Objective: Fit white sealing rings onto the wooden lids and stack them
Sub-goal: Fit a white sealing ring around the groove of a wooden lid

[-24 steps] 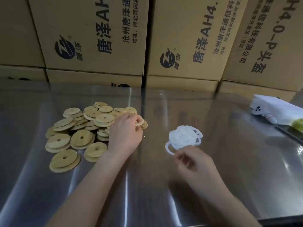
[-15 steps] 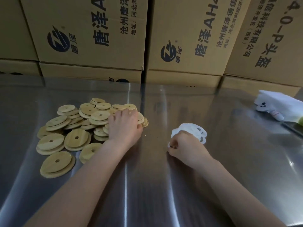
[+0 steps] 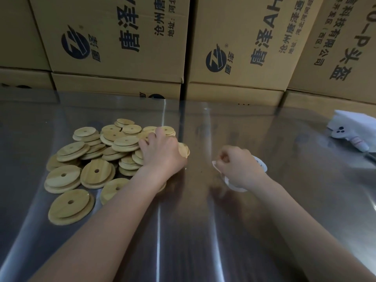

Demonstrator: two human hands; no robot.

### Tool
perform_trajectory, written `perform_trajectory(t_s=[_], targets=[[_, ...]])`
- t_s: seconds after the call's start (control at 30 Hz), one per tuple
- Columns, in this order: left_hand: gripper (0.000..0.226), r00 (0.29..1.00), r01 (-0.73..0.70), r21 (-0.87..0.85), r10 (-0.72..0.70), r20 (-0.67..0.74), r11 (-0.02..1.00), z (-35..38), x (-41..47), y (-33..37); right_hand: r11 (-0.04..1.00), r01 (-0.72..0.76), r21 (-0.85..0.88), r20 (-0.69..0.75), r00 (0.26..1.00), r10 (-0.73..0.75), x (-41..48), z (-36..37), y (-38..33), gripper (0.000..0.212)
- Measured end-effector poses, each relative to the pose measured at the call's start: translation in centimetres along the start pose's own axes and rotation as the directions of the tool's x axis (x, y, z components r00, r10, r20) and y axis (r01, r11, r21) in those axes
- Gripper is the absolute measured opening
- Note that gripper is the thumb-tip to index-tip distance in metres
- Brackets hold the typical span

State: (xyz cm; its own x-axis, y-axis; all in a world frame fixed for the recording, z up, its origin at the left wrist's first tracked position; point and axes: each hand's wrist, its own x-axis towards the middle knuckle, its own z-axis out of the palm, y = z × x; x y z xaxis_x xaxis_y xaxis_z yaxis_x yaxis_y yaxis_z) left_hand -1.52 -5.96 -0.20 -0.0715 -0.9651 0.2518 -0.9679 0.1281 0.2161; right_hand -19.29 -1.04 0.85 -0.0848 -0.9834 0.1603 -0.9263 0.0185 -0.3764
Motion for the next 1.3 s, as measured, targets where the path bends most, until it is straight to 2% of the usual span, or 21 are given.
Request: perform_trajectory(t_s=[0.13, 0.27, 0.33, 0.4, 0.47, 0.53, 0.6, 0.63, 0.7, 0.77, 0.83, 0.87, 1.03, 1.1, 1.23, 1.3], targets=[[0.049, 0.997, -0.026, -0.027, 0.024, -0.072, 0.999, 0.7, -0.9, 0.4, 0.962, 0.062, 0.265, -0.110, 0.993, -0.034, -0.3, 0.6, 0.9, 0.015], [0.052, 0.970, -0.106, -0.044, 0.094, -0.224, 0.993, 0.9, -2.0, 0.7, 0.880, 0.120, 0.460, -0.167, 0.985, -0.047, -0.2, 1.1, 1.3, 0.021], [0.052, 0.947, -0.170, -0.142, 0.122, -0.298, 0.975, 0.6, -2.6, 1.0, 0.819, 0.151, 0.553, -0.179, 0.982, -0.060, -0.2, 1.2, 1.4, 0.024], [0.056, 0.930, -0.228, -0.355, 0.095, -0.354, 0.907, 0.2, -3.5, 1.5, 0.763, 0.200, 0.615, -0.204, 0.975, -0.091, -0.3, 1.1, 1.5, 0.027], [0.063, 0.928, -0.213, -0.557, -0.011, -0.372, 0.802, -0.2, -4.7, 1.8, 0.702, 0.259, 0.663, -0.232, 0.963, -0.136, -0.5, 0.8, 1.6, 0.033], [0.072, 0.941, -0.147, -0.714, -0.126, -0.315, 0.684, -0.5, -5.5, 1.7, 0.604, 0.285, 0.745, -0.232, 0.958, -0.166, -0.7, 0.4, 1.6, 0.035], [0.072, 0.971, -0.022, -0.866, -0.195, -0.137, 0.500, -1.0, -6.1, 1.5, 0.503, 0.275, 0.820, -0.209, 0.960, -0.184, -0.9, 0.2, 1.7, 0.031], [0.068, 0.978, 0.046, -0.926, -0.208, -0.036, 0.374, -1.2, -6.3, 1.4, 0.464, 0.263, 0.846, -0.195, 0.962, -0.189, -0.9, 0.2, 1.6, 0.029], [0.051, 0.972, 0.148, -0.981, -0.203, 0.120, 0.129, -1.4, -6.7, 1.3, 0.404, 0.224, 0.887, -0.155, 0.968, -0.197, -1.0, 0.4, 1.6, 0.024], [0.041, 0.957, 0.226, -0.973, -0.174, 0.232, -0.055, -1.4, -6.9, 1.2, 0.369, 0.190, 0.910, -0.119, 0.971, -0.205, -1.1, 0.6, 1.5, 0.019], [0.035, 0.935, 0.304, -0.931, -0.123, 0.332, -0.203, -1.2, -6.9, 1.1, 0.362, 0.172, 0.916, -0.103, 0.974, -0.202, -1.1, 0.7, 1.3, 0.017], [0.032, 0.925, 0.337, -0.909, -0.094, 0.368, -0.245, -1.1, -6.8, 1.0, 0.359, 0.171, 0.917, -0.103, 0.974, -0.201, -1.2, 0.8, 1.2, 0.017], [0.023, 0.918, 0.381, -0.872, 0.016, 0.396, -0.307, -0.4, -6.4, 1.2, 0.378, 0.223, 0.898, -0.145, 0.964, -0.224, -1.5, 1.4, 0.2, 0.018], [0.029, 0.914, 0.399, -0.865, 0.052, 0.403, -0.304, -0.2, -6.4, 1.3, 0.399, 0.232, 0.887, -0.165, 0.967, -0.195, -1.7, 1.9, -0.1, 0.017], [0.052, 0.915, 0.403, -0.893, 0.110, 0.388, -0.201, 0.2, -6.3, 1.4, 0.455, 0.227, 0.861, -0.194, 0.974, -0.120, -1.6, 2.3, -0.5, 0.015], [0.049, 0.928, 0.365, -0.921, 0.138, 0.347, -0.138, 0.4, -6.4, 1.4, 0.474, 0.236, 0.849, -0.208, 0.972, -0.112, -1.7, 2.4, -0.6, 0.017]])
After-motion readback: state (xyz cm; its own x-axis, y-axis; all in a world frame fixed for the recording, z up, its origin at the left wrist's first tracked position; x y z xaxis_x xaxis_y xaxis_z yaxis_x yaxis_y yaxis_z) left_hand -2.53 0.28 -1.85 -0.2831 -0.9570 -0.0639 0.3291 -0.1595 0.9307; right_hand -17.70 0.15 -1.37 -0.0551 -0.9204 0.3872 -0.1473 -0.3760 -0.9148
